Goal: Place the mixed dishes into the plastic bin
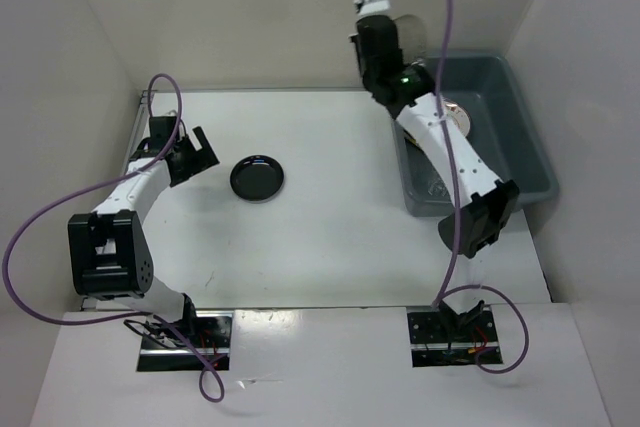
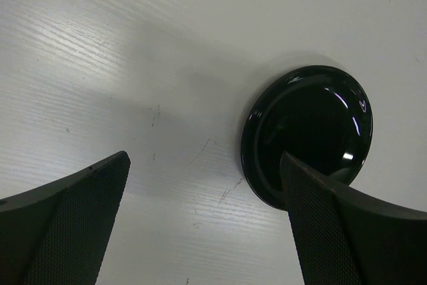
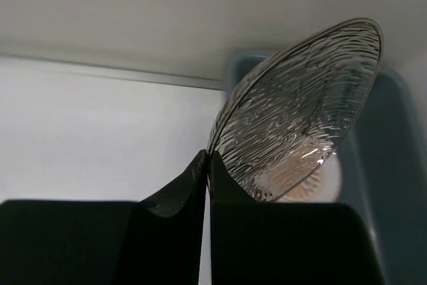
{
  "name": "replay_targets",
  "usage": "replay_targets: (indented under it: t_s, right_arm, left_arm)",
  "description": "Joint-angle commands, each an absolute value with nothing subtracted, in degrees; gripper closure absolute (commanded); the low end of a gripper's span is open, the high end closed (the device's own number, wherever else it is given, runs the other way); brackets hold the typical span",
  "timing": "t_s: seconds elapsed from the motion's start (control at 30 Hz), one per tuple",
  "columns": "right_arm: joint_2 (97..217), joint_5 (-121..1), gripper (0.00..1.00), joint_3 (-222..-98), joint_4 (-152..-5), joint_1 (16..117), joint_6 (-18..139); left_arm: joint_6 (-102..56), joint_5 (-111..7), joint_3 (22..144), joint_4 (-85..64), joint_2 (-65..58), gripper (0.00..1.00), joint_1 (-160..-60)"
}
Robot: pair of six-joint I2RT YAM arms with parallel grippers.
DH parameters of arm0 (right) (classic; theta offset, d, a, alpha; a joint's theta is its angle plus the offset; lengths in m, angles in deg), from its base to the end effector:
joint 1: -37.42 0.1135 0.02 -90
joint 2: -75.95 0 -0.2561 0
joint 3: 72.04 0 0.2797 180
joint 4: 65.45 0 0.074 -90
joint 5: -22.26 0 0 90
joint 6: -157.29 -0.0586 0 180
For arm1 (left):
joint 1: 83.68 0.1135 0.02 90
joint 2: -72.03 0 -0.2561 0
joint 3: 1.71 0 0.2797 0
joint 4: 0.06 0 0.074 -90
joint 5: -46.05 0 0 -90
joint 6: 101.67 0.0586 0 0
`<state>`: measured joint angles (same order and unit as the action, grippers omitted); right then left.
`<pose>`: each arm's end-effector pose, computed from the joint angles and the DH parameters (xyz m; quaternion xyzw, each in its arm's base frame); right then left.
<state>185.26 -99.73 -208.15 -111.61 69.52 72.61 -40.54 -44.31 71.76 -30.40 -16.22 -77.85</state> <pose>0.4155 0.2240 0.4403 -0.1007 0.7940 -0.0900 0.5927 0.3743 0.0378 0.2042 -0.2745 0.8826 -0.0791 0.3734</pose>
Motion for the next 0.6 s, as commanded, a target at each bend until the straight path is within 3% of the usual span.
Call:
replay_targets:
  t_s: [0.0,0.23,0.57]
  right_arm:
    - [186.2,-105.6,0.97,-207.6,-112.5,60.8,71.0]
    - [190.8,-97.7,0.97,-204.7,-112.5,48.0,66.0]
    - [204.4,-91.9,0.96,-212.8,-114.9,43.5,62.8]
  left_arm:
    - [-40.9,-44.2,71.3,-28.8,-13.3,0.00,-77.6]
    - [-40.9,-44.2,71.3,-28.8,-13.3,0.00,-77.6]
    - [-40.4,-43.2,70.8,-29.3,-13.3,0.00,-77.6]
